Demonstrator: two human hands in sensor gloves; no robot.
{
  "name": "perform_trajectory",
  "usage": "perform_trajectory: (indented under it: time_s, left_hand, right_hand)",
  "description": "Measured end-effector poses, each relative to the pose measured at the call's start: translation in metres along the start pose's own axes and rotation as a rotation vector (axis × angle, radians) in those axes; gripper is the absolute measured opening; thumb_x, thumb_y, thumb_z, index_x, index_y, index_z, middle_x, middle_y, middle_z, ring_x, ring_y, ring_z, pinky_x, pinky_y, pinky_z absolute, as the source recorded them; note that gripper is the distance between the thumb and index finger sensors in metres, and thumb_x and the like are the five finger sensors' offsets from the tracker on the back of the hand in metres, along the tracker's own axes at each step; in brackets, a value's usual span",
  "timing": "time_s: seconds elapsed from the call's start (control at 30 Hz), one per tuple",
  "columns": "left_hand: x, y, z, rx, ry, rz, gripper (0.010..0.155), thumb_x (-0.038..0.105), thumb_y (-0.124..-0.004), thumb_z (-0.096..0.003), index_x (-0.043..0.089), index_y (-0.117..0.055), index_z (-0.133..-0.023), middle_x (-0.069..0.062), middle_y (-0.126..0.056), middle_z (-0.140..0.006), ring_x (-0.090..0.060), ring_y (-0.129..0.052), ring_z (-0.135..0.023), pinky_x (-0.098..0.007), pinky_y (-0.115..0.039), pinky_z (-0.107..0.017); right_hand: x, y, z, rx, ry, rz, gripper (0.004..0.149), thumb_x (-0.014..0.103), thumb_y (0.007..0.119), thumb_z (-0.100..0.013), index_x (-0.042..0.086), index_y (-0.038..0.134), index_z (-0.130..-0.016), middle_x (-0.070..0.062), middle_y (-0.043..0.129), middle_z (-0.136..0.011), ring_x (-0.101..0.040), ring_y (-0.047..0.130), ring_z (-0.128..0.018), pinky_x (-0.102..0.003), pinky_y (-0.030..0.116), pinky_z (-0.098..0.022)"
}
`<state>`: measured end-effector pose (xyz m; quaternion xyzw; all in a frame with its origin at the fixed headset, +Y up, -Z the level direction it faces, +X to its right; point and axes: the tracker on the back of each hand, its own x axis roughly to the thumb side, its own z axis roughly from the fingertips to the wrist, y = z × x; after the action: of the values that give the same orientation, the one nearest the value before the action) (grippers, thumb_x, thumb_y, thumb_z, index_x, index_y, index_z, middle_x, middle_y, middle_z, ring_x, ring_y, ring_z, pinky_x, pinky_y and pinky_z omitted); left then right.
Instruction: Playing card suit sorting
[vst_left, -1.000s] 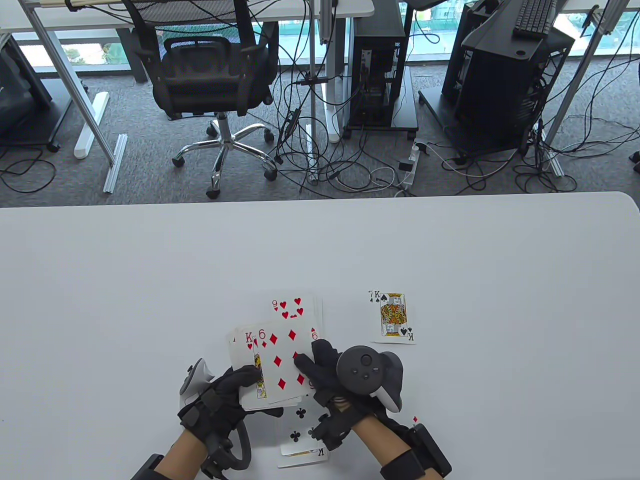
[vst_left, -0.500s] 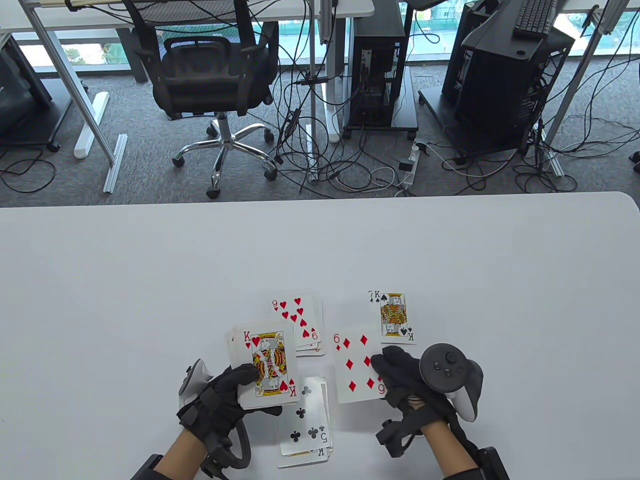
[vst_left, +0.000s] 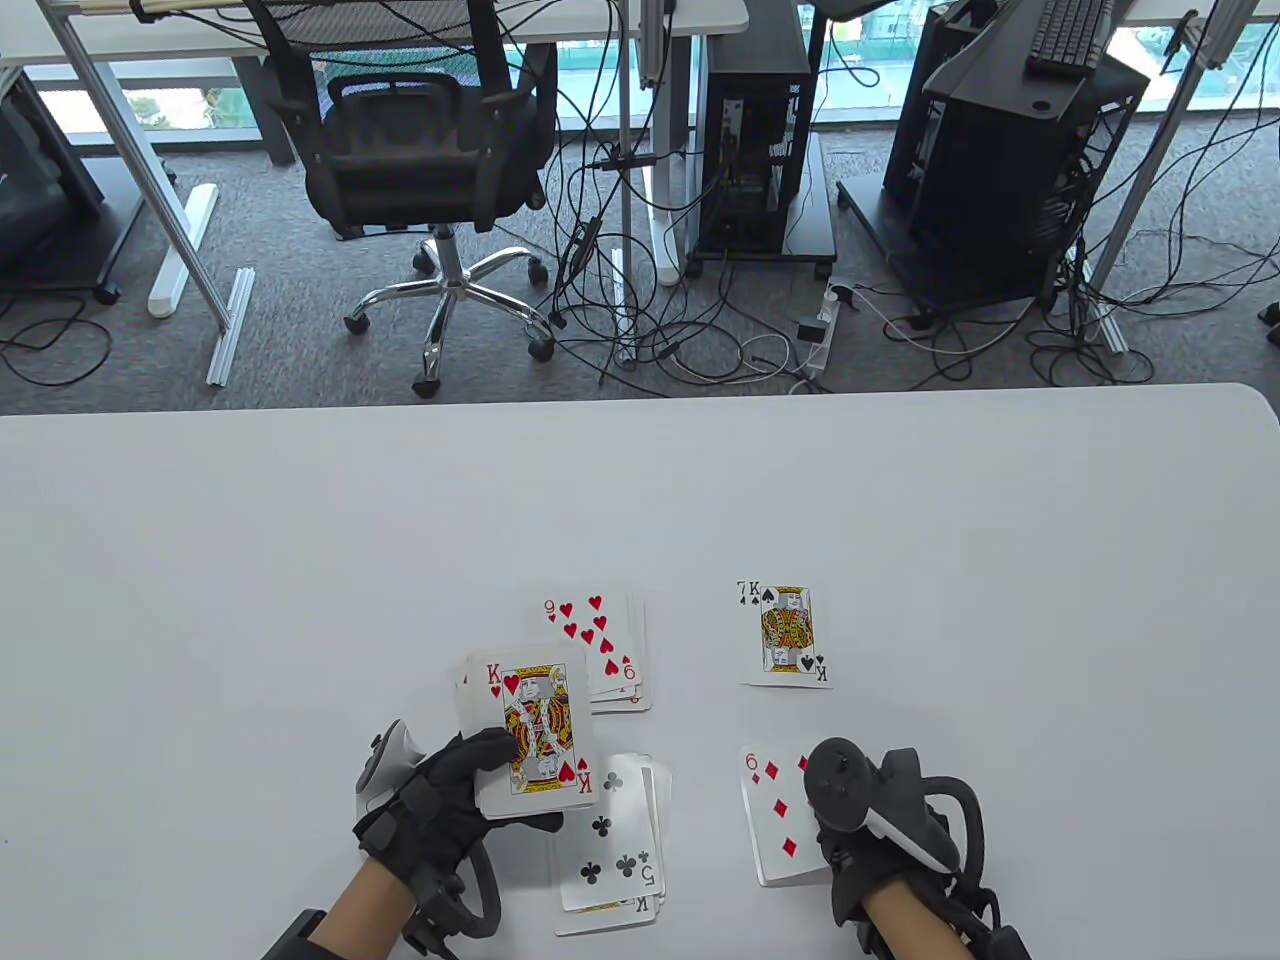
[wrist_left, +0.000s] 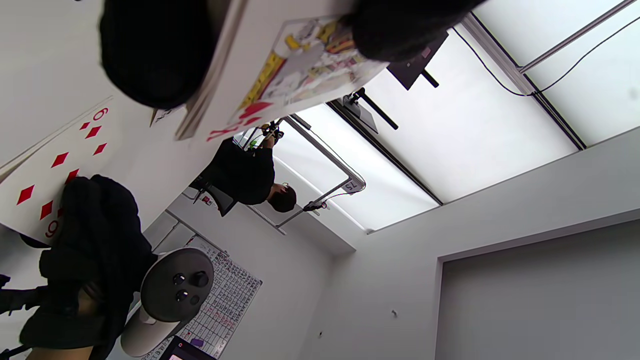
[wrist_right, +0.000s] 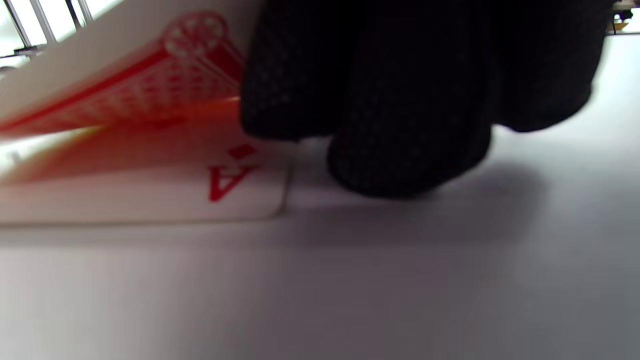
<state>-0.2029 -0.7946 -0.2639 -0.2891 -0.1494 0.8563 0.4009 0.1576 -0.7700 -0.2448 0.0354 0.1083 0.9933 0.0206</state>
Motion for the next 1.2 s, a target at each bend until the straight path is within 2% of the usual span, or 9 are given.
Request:
perform_trajectory:
  time_s: [0.2, 0.4, 0.53, 0.7, 0.87, 1.0, 1.07, 1.2]
  left_hand:
    - [0.000, 0.000, 0.001, 0.002, 0.007, -0.001, 0.058, 0.039, -0.067, -0.0639, 0.023, -0.037, -0.111, -0.008, -0.055, -0.113, -0.042, -0.074, -0.093, -0.048, -0.083, -0.052]
    - [0.000, 0.001, 0.000, -0.003, 0.006, -0.004, 0.058, 0.039, -0.067, -0.0639, 0.023, -0.037, -0.111, -0.009, -0.055, -0.113, -0.042, -0.074, -0.093, -0.048, -0.083, -0.052]
    - [0.000, 0.001, 0.000, -0.004, 0.004, -0.005, 0.058, 0.039, -0.066, -0.0639, 0.023, -0.037, -0.112, -0.009, -0.055, -0.113, -0.042, -0.073, -0.093, -0.048, -0.083, -0.052]
    - [0.000, 0.001, 0.000, -0.004, 0.008, -0.005, 0.058, 0.040, -0.066, -0.0639, 0.023, -0.037, -0.111, -0.008, -0.054, -0.113, -0.042, -0.073, -0.093, -0.048, -0.083, -0.053]
    - [0.000, 0.001, 0.000, -0.005, 0.005, -0.007, 0.058, 0.040, -0.066, -0.0639, 0.023, -0.037, -0.112, -0.008, -0.054, -0.113, -0.043, -0.073, -0.093, -0.048, -0.083, -0.053]
    - [0.000, 0.002, 0.000, -0.006, 0.000, -0.008, 0.058, 0.040, -0.066, -0.0640, 0.023, -0.037, -0.112, -0.009, -0.054, -0.113, -0.043, -0.073, -0.093, -0.048, -0.082, -0.053]
    - [0.000, 0.002, 0.000, -0.007, -0.002, -0.010, 0.058, 0.040, -0.066, -0.0640, 0.023, -0.037, -0.112, -0.009, -0.054, -0.113, -0.043, -0.073, -0.093, -0.048, -0.082, -0.053]
    - [0.001, 0.003, 0.000, -0.007, -0.005, -0.017, 0.059, 0.040, -0.066, -0.0639, 0.023, -0.037, -0.112, -0.008, -0.054, -0.113, -0.043, -0.073, -0.093, -0.048, -0.082, -0.053]
  right_hand:
    - [0.010, 0.002, -0.001, 0.035, -0.022, 0.152, 0.058, 0.030, 0.070, -0.054, -0.020, 0.069, -0.081, -0.010, 0.093, -0.036, -0.029, 0.096, -0.025, -0.053, 0.081, -0.034]
    - [0.011, -0.007, -0.010, 0.155, 0.054, 0.100, 0.062, 0.033, 0.071, -0.054, -0.021, 0.067, -0.084, -0.016, 0.093, -0.045, -0.038, 0.096, -0.033, -0.058, 0.078, -0.038]
    - [0.023, -0.026, -0.012, 0.037, 0.010, 0.000, 0.061, 0.033, 0.070, -0.055, -0.022, 0.067, -0.083, -0.017, 0.093, -0.044, -0.039, 0.096, -0.033, -0.058, 0.078, -0.038]
    - [0.053, -0.045, -0.014, -0.102, -0.169, -0.221, 0.061, 0.033, 0.066, -0.056, -0.022, 0.068, -0.083, -0.017, 0.093, -0.045, -0.038, 0.096, -0.033, -0.058, 0.078, -0.038]
    - [0.085, -0.053, -0.019, -0.176, -0.336, -0.483, 0.062, 0.035, 0.063, -0.058, -0.021, 0.066, -0.084, -0.018, 0.093, -0.048, -0.040, 0.095, -0.036, -0.059, 0.078, -0.039]
    - [0.107, -0.058, -0.024, -0.219, -0.413, -0.624, 0.066, 0.038, 0.063, -0.058, -0.022, 0.064, -0.085, -0.019, 0.092, -0.051, -0.040, 0.095, -0.039, -0.059, 0.077, -0.040]
    - [0.121, -0.058, -0.027, -0.193, -0.446, -0.692, 0.071, 0.042, 0.064, -0.057, -0.022, 0.061, -0.088, -0.020, 0.090, -0.055, -0.042, 0.093, -0.043, -0.061, 0.075, -0.042]
    - [0.146, -0.053, -0.027, -0.159, -0.504, -0.690, 0.083, 0.048, 0.068, -0.054, -0.023, 0.050, -0.093, -0.023, 0.085, -0.063, -0.046, 0.090, -0.050, -0.064, 0.072, -0.045]
